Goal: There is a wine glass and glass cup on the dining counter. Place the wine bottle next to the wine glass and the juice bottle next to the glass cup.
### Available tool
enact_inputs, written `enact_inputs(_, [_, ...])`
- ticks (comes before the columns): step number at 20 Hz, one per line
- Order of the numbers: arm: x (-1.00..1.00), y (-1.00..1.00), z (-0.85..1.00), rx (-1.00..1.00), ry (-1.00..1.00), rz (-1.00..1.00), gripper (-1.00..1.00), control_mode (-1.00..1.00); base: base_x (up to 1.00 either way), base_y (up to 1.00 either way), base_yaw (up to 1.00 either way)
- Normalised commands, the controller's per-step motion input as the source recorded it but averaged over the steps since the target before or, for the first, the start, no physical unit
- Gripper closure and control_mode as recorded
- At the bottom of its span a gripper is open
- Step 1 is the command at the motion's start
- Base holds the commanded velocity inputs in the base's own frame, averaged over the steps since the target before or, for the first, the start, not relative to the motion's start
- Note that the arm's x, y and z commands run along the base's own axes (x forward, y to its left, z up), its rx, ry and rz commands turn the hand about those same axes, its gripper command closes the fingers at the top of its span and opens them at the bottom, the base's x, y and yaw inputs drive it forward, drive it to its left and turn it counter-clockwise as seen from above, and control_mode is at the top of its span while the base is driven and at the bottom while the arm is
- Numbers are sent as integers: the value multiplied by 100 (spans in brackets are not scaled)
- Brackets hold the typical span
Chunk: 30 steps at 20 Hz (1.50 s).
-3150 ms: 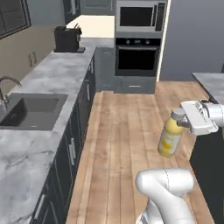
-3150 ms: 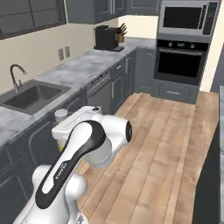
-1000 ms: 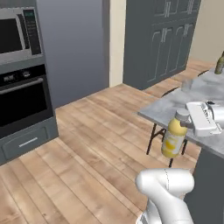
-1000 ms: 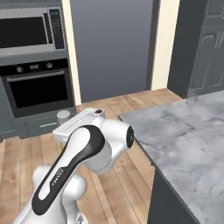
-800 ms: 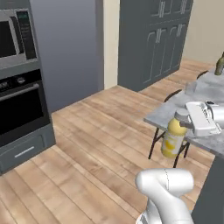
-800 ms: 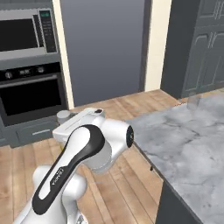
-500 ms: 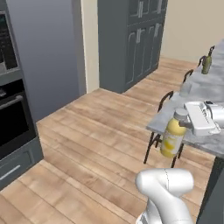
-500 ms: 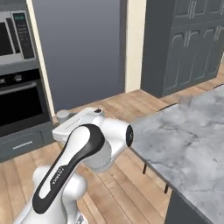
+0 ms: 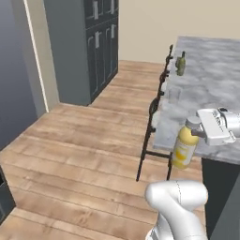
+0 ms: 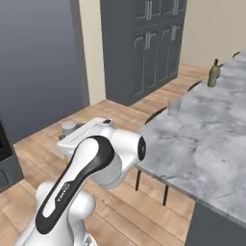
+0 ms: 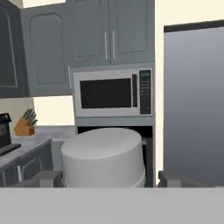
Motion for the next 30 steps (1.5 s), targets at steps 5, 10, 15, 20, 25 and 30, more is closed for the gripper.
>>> enact_inputs(5, [0, 0, 0, 0, 0, 0, 100, 100, 56, 38, -53])
enact_inputs(10, [0, 0, 0, 0, 0, 0, 100, 100, 53, 41, -53])
enact_inputs(15, [0, 0, 0, 0, 0, 0, 100, 100, 52, 42, -52])
enact_inputs(20, [0, 0, 0, 0, 0, 0, 100, 100, 31, 47, -53])
enact_inputs(25, [0, 0, 0, 0, 0, 0, 100, 100, 10, 58, -43])
enact_inputs(30, [0, 0, 0, 0, 0, 0, 100, 100, -2, 63, -33])
